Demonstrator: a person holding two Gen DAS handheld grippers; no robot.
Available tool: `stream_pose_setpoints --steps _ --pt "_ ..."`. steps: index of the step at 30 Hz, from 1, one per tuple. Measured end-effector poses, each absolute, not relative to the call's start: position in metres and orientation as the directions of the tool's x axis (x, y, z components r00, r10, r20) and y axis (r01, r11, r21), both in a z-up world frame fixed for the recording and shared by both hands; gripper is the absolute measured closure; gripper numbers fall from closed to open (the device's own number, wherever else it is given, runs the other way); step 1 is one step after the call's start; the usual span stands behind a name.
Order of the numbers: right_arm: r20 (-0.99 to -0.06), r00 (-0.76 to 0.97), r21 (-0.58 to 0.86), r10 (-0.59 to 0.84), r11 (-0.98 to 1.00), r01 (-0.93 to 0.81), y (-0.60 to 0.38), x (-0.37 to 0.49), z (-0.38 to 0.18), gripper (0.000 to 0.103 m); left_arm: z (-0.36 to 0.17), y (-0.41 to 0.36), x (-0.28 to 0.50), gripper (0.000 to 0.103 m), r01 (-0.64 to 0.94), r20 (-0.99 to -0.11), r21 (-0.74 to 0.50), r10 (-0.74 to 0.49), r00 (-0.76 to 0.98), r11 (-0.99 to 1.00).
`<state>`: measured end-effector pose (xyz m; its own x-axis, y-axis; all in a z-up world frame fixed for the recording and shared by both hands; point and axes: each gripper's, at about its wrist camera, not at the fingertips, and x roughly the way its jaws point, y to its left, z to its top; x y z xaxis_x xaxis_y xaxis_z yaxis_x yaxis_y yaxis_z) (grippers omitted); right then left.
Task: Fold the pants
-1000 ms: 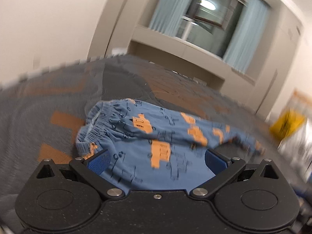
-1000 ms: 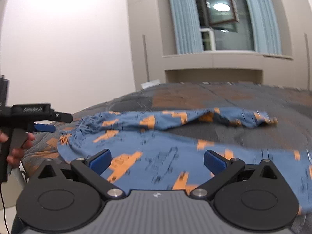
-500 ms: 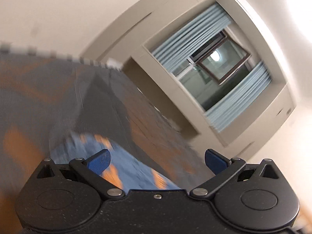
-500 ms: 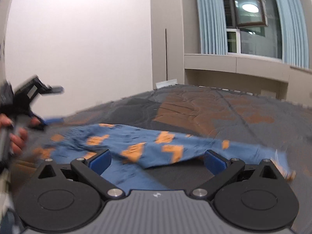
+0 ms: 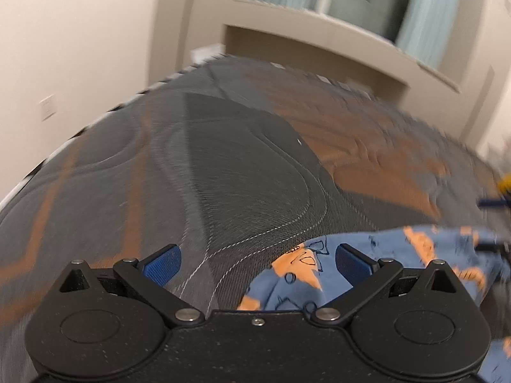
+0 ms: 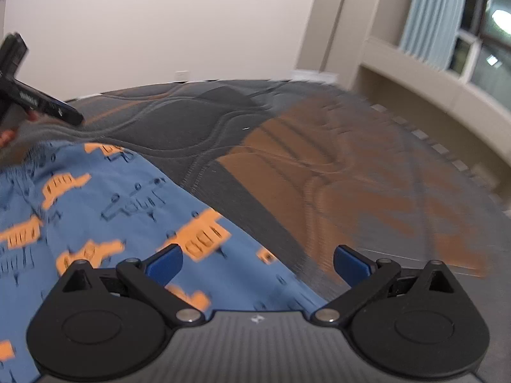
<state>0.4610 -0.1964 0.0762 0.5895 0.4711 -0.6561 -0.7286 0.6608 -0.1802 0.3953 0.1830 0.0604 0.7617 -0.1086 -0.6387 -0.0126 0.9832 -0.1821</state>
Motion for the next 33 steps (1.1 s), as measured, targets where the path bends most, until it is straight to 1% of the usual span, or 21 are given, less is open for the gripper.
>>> stream_pose_setpoints --steps 2,3,4,5,8,10,13,18,19,20,22,23,24,25,26,28,29,30,31,32,33 --pt "-0.69 0.527 -0.13 0.496 0.632 -0.764 -0.186 0.479 0.068 0.017 0.054 0.18 0.414 0.001 0.018 -0.679 -0.115 -0.092 0.728 0.993" --pt "-0.698 0.512 -0.115 0.501 0.627 -0.77 -0.181 0.486 0.065 0.02 0.051 0.18 0.421 0.001 0.008 -0.69 -0.089 -0.067 0.72 0.996" --pt "-0.703 0.5 -0.103 0.505 0.624 -0.775 -0.177 0.493 0.06 0.026 0.046 0.182 0.427 0.001 0.0 -0.698 -0.076 -0.053 0.714 0.997" --pt "-0.709 0.492 -0.101 0.505 0.618 -0.78 -0.172 0.498 0.058 0.028 0.043 0.186 0.431 0.002 0.004 -0.699 -0.085 -0.062 0.713 0.996" --pt "-0.733 0.462 -0.119 0.5 0.575 -0.81 -0.164 0.507 0.049 0.028 0.045 0.192 0.437 0.006 0.047 -0.693 -0.156 -0.143 0.707 0.987" --pt "-0.743 0.454 -0.133 0.492 0.557 -0.82 -0.162 0.512 0.045 0.028 0.049 0.19 0.436 0.006 0.105 -0.675 -0.173 -0.195 0.711 0.979" --pt "-0.755 0.439 -0.109 0.488 0.567 -0.817 -0.163 0.524 0.042 0.028 0.055 0.175 0.435 0.007 0.201 -0.671 -0.135 -0.239 0.702 0.97" --pt "-0.772 0.452 -0.121 0.447 0.594 -0.795 -0.182 0.534 0.041 0.03 0.053 0.15 0.449 0.007 0.297 -0.688 -0.108 -0.287 0.666 0.949" --pt "-0.772 0.465 -0.129 0.433 0.609 -0.782 -0.188 0.537 0.041 0.032 0.051 0.144 0.454 0.007 0.31 -0.695 -0.102 -0.29 0.657 0.945" --pt "-0.773 0.472 -0.128 0.425 0.623 -0.771 -0.194 0.54 0.042 0.036 0.05 0.139 0.459 0.008 0.319 -0.704 -0.096 -0.291 0.648 0.943" --pt "-0.775 0.484 -0.12 0.406 0.657 -0.744 -0.21 0.548 0.042 0.046 0.045 0.13 0.467 0.015 0.346 -0.725 -0.086 -0.297 0.622 0.934" --pt "-0.778 0.488 -0.12 0.396 0.67 -0.733 -0.217 0.55 0.041 0.048 0.041 0.126 0.472 0.022 0.361 -0.741 -0.086 -0.301 0.6 0.929" --pt "-0.783 0.487 -0.114 0.387 0.68 -0.725 -0.225 0.552 0.04 0.049 0.039 0.124 0.474 0.032 0.371 -0.754 -0.091 -0.307 0.581 0.924" --pt "-0.788 0.478 -0.106 0.389 0.679 -0.727 -0.231 0.553 0.039 0.049 0.036 0.12 0.475 0.037 0.386 -0.764 -0.101 -0.32 0.56 0.917" --pt "-0.79 0.467 -0.094 0.398 0.673 -0.733 -0.237 0.553 0.038 0.049 0.035 0.119 0.474 0.047 0.398 -0.771 -0.108 -0.329 0.546 0.911" --pt "-0.793 0.443 -0.069 0.419 0.66 -0.748 -0.247 0.552 0.036 0.049 0.031 0.115 0.472 0.049 0.413 -0.774 -0.094 -0.328 0.542 0.906" --pt "-0.798 0.433 -0.062 0.419 0.658 -0.751 -0.25 0.552 0.035 0.05 0.031 0.115 0.473 0.054 0.412 -0.774 -0.091 -0.325 0.543 0.906" --pt "-0.8 0.429 -0.059 0.419 0.657 -0.751 -0.251 0.553 0.033 0.051 0.031 0.115 0.473 0.063 0.404 -0.775 -0.094 -0.322 0.544 0.91" --pt "-0.799 0.429 -0.054 0.422 0.659 -0.75 -0.251 0.552 0.032 0.055 0.031 0.115 0.474 0.068 0.391 -0.776 -0.101 -0.318 0.545 0.915" --pt "-0.799 0.424 -0.05 0.426 0.657 -0.753 -0.249 0.551 0.032 0.065 0.032 0.116 0.475 0.081 0.376 -0.777 -0.11 -0.316 0.545 0.92" --pt "-0.801 0.411 -0.038 0.435 0.648 -0.761 -0.248 0.55 0.032 0.072 0.032 0.117 0.476 0.093 0.364 -0.779 -0.117 -0.313 0.543 0.924"
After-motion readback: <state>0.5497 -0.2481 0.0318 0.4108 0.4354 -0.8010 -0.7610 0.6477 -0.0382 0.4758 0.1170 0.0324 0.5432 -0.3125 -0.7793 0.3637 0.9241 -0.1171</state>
